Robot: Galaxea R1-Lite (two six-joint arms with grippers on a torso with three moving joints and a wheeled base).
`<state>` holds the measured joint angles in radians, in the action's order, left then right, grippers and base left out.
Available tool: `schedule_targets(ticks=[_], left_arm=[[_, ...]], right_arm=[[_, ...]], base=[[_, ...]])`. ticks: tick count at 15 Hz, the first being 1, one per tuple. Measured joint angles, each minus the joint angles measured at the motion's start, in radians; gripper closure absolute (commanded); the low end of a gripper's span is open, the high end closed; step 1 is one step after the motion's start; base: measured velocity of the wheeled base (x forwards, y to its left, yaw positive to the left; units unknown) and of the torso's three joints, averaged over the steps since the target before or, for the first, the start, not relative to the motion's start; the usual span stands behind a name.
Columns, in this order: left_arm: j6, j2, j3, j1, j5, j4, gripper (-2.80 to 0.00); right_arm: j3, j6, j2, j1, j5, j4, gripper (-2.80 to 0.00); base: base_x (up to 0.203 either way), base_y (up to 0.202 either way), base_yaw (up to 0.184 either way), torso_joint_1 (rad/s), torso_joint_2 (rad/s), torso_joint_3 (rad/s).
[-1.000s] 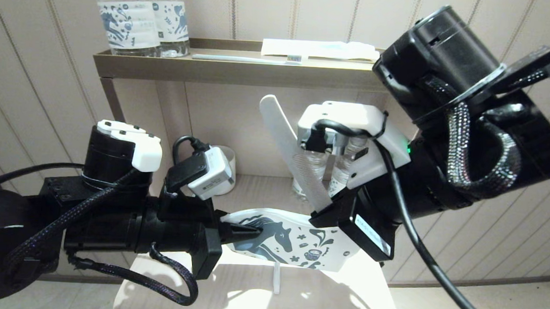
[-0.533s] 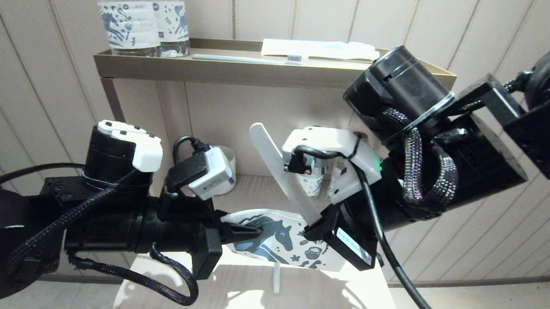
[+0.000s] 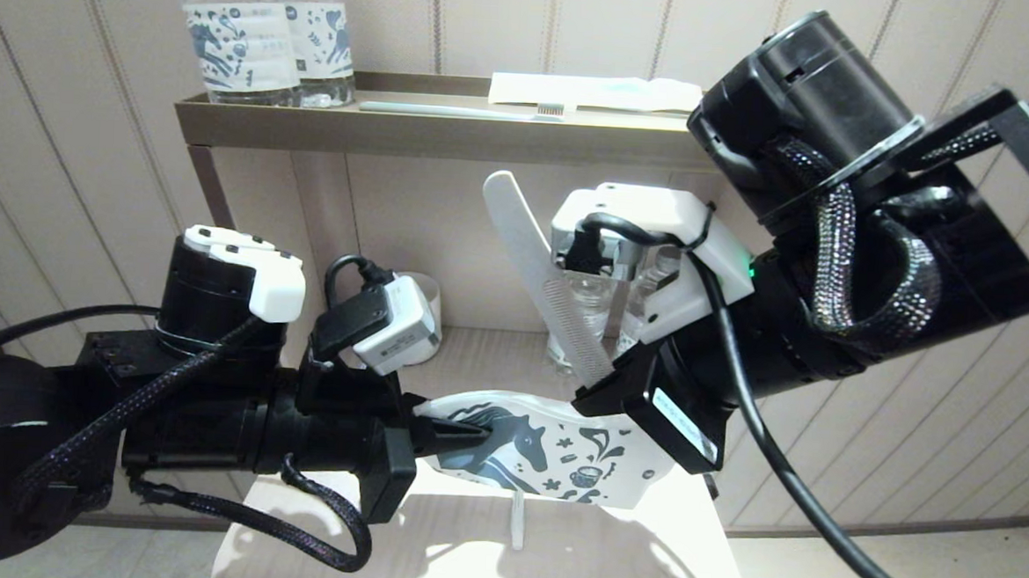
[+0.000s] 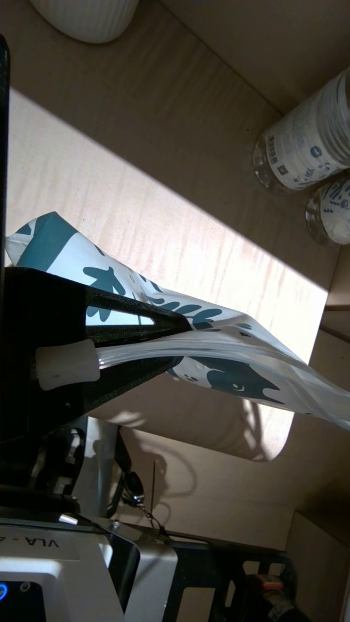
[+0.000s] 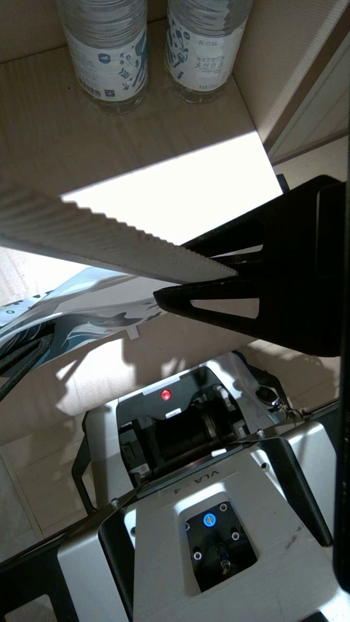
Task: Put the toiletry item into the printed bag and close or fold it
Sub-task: Place the comb into the storage bag
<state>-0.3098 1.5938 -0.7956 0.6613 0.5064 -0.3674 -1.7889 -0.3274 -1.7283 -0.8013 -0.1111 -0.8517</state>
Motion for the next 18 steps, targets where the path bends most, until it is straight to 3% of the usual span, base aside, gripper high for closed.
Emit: schedule_targets(ticks=[9,18], left_arm=[[0.000,0.000,0.000,0.000,0.000,0.000,0.00],[-0.001,0.001,0.001,0.000,0.000,0.000,0.00]], right_arm=[[0.037,0.000,-0.037,0.002,-0.013,0.003,0.00],[-0.012,0.002,-0.023,0.021,-0.015,0.001,0.00]], base=[[0.000,0.000,0.000,0.000,0.00,0.000],[0.000,0.000,0.000,0.000,0.00,0.000]])
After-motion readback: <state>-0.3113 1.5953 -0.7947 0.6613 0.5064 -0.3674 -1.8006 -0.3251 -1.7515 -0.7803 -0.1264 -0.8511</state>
